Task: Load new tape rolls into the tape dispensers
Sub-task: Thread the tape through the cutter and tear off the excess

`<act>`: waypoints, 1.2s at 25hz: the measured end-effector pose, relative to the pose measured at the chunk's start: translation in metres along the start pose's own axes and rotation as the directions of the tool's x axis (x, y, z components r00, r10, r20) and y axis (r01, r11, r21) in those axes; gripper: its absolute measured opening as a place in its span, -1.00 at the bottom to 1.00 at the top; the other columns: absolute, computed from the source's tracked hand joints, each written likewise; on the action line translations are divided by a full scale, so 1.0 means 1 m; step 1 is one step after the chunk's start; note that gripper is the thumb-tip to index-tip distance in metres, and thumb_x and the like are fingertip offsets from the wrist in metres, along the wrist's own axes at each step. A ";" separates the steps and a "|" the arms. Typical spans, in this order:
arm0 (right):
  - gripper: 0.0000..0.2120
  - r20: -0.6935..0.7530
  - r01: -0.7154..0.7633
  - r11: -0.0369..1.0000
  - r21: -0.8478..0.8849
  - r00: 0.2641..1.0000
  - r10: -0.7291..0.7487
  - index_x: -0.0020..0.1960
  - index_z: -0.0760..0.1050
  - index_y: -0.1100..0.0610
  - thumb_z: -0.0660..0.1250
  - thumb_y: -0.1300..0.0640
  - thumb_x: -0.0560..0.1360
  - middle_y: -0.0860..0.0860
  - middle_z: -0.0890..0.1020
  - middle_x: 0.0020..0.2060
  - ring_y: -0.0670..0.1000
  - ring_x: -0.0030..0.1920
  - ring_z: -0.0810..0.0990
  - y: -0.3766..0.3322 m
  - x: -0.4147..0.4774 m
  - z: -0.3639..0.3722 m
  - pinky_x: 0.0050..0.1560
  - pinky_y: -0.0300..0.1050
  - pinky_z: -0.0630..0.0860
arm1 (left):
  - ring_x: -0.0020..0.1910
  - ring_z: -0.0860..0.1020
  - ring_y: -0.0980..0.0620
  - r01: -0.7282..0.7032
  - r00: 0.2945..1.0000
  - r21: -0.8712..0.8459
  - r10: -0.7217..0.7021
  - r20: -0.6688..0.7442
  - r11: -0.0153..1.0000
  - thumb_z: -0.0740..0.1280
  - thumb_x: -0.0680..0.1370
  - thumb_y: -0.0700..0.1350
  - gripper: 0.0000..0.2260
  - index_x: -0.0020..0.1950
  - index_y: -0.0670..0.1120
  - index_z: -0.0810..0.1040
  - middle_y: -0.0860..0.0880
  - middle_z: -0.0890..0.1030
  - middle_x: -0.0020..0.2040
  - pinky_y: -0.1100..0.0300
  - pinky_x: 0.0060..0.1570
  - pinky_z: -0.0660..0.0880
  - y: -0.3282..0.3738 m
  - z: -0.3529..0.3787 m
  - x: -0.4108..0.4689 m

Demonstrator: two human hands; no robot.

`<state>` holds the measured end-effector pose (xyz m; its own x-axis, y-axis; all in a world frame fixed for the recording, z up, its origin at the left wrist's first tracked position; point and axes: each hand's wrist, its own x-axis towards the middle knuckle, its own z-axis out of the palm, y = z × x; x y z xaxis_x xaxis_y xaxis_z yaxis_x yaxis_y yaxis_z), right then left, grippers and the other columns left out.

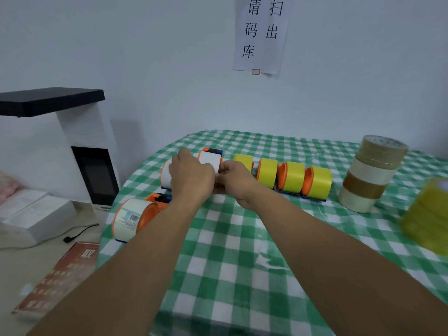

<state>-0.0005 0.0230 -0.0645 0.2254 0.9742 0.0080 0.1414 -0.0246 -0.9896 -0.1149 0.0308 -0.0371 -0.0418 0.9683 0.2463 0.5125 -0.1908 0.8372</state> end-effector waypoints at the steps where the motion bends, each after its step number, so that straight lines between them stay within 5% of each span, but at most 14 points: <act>1: -0.92 0.007 0.018 1.000 -0.005 1.000 -0.018 0.07 0.47 0.38 0.22 0.42 0.62 0.28 0.59 -0.09 0.17 -0.19 0.60 -0.005 -0.006 -0.005 -0.19 -0.08 0.68 | 0.28 0.44 -0.23 -0.002 1.000 -0.040 0.002 -0.011 0.999 0.28 0.52 -0.16 -0.64 0.30 -0.23 0.41 -0.19 0.48 0.31 -0.11 0.23 0.42 0.003 -0.003 -0.002; 4: -0.92 0.006 0.072 0.997 -0.028 0.997 -0.072 0.06 0.49 0.35 0.22 0.41 0.62 0.29 0.61 -0.09 0.12 -0.21 0.62 -0.015 -0.031 -0.024 -0.11 -0.07 0.68 | 0.27 0.46 -0.17 0.035 0.999 -0.165 -0.037 -0.008 0.986 0.28 0.57 0.05 -0.57 0.34 -0.18 0.41 -0.13 0.50 0.31 -0.09 0.24 0.43 0.021 -0.009 -0.010; 7: -0.88 -0.008 0.130 0.988 -0.086 0.991 -0.132 0.13 0.49 0.37 0.21 0.40 0.63 0.31 0.62 -0.05 0.12 -0.13 0.63 -0.017 -0.056 -0.043 0.01 -0.01 0.68 | -0.06 0.55 -0.13 0.135 0.989 -0.292 -0.112 0.095 0.947 0.28 0.53 0.16 -0.66 0.07 -0.10 0.51 -0.10 0.60 0.05 0.04 -0.14 0.43 0.042 -0.008 -0.022; 9: -0.89 -0.032 0.164 0.974 -0.158 0.985 -0.171 0.10 0.50 0.31 0.22 0.39 0.63 0.29 0.64 -0.01 0.12 -0.11 0.65 -0.019 -0.074 -0.055 0.07 0.06 0.67 | -0.16 0.56 -0.09 0.264 0.957 -0.442 -0.176 0.229 0.857 0.29 0.56 0.14 -0.67 0.09 -0.10 0.53 -0.11 0.62 0.00 0.12 -0.26 0.38 0.053 -0.004 -0.031; 13: -0.89 -0.052 0.219 0.945 -0.244 0.970 -0.239 0.11 0.51 0.29 0.23 0.37 0.63 0.15 0.61 -0.02 0.07 -0.10 0.65 -0.019 -0.103 -0.081 0.10 0.08 0.65 | 0.01 0.64 -0.19 0.422 0.890 -0.600 -0.186 0.416 0.680 0.27 0.63 0.02 -0.82 0.06 -0.07 0.56 -0.14 0.66 0.07 -0.03 -0.04 0.58 0.070 0.018 -0.047; 18: -0.89 -0.152 0.208 0.940 -0.271 0.955 -0.255 0.07 0.56 0.19 0.33 0.32 0.57 0.09 0.65 -0.10 0.06 -0.13 0.68 -0.026 -0.136 -0.123 -0.03 0.08 0.68 | 0.08 0.64 -0.26 0.507 0.835 -0.691 -0.096 0.541 0.515 0.27 0.64 -0.06 -0.71 0.26 -0.20 0.56 -0.22 0.66 0.15 -0.32 0.20 0.50 0.091 0.049 -0.068; 23: -0.93 -0.350 0.117 0.984 0.134 0.935 -0.064 -0.02 0.48 0.19 0.23 0.26 0.60 0.19 0.58 -0.12 0.13 -0.22 0.60 -0.026 -0.140 -0.164 -0.06 0.15 0.65 | -0.08 0.62 -0.17 0.493 0.812 -0.725 0.046 0.582 0.481 0.23 0.65 -0.06 -0.64 0.31 -0.28 0.56 -0.22 0.66 0.08 -0.19 0.21 0.51 0.104 0.074 -0.084; 30: -0.70 -0.337 0.072 0.955 0.289 0.941 0.032 0.04 0.57 0.26 0.23 0.02 0.67 0.13 0.71 -0.21 0.11 -0.20 0.71 -0.015 -0.127 -0.186 -0.11 -0.01 0.69 | -0.39 0.61 -0.04 0.503 0.748 -0.736 0.200 0.633 0.454 0.17 0.66 -0.11 -0.67 -0.09 -0.25 0.65 -0.14 0.66 -0.28 0.15 -0.31 0.62 0.108 0.096 -0.091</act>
<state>0.1476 -0.1425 -0.0245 0.5418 0.8401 0.0244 -0.1279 0.1112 -0.9855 0.0262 -0.0629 -0.0163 0.6143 0.7880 0.0419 -0.4198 0.2814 0.8629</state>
